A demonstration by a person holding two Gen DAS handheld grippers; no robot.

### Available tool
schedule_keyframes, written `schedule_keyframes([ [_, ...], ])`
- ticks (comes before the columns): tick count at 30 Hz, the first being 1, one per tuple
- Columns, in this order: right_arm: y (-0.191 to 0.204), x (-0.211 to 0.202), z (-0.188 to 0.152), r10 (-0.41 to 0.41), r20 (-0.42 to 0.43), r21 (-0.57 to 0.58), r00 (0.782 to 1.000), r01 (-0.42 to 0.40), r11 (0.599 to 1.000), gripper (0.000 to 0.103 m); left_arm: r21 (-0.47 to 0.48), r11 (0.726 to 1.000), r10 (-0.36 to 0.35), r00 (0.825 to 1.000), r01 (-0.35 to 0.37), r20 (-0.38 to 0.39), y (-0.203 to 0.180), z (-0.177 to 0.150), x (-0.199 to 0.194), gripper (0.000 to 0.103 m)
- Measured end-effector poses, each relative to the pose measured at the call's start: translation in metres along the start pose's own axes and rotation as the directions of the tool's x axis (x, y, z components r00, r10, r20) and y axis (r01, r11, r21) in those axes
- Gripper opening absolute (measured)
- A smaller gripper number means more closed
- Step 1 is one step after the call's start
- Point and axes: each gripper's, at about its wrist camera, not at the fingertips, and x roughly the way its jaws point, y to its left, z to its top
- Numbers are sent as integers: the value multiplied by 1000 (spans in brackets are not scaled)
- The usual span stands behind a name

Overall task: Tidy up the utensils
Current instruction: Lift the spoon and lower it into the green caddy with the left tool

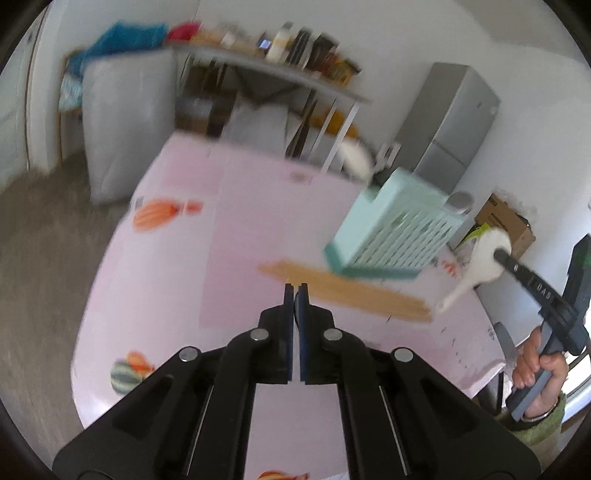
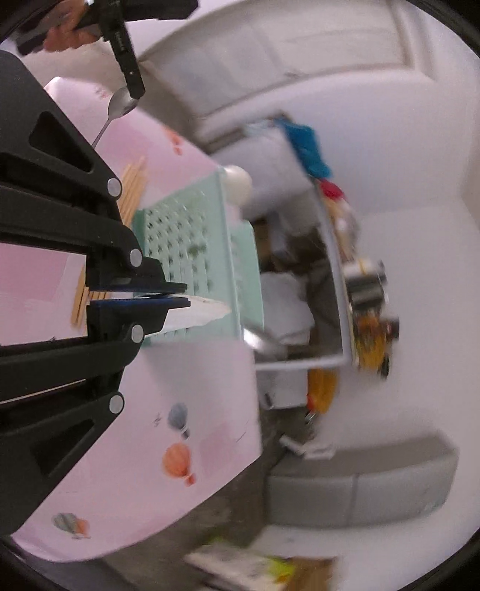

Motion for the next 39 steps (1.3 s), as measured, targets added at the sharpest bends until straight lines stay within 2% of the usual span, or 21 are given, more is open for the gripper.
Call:
schedule_keyframes([
  [4,-22,-10,-4,-4,28,72,1000,2,997,3,84,996,32,995,-40,96,-31,20,-12,1],
  [8,-29,-11,-7,1,43,104,999,-6,995,3,129,991,-9,982,-16,190,-55,48,-31,1],
  [12,-36,-13,-10,24,54,130,998,-30,991,3,197,980,-27,954,-34,299,-81,81,-51,1],
  [16,-40,-11,-12,45,59,144,997,-53,988,3,259,958,4,913,-120,409,-108,112,-54,1],
  [19,-41,-11,-12,55,62,150,997,-64,987,3,298,939,31,904,-173,427,-123,123,-39,1],
  [21,-43,-10,-12,60,64,157,996,-69,985,3,326,923,54,905,-207,422,-132,126,-26,1],
  [24,-46,-11,-13,70,67,170,995,-81,982,3,390,880,99,908,-271,408,-147,124,0,1],
  [28,-48,-11,-13,72,70,169,995,-83,982,3,446,842,147,925,-303,351,-156,116,33,1],
  [31,-48,-10,-14,79,72,172,994,-90,981,3,459,851,133,950,-256,283,-155,111,45,1],
  [33,-47,-10,-14,79,72,170,994,-90,981,3,452,873,92,971,-185,219,-151,110,52,2],
  [35,-47,-9,-13,77,72,170,994,-89,981,3,413,903,44,979,-123,197,-144,109,52,3],
  [37,-47,-9,-13,75,72,170,995,-87,982,3,387,916,25,979,-103,200,-137,109,50,23],
  [39,-47,-9,-13,75,72,173,995,-86,981,3,353,932,5,977,-83,215,-130,109,44,30],
])
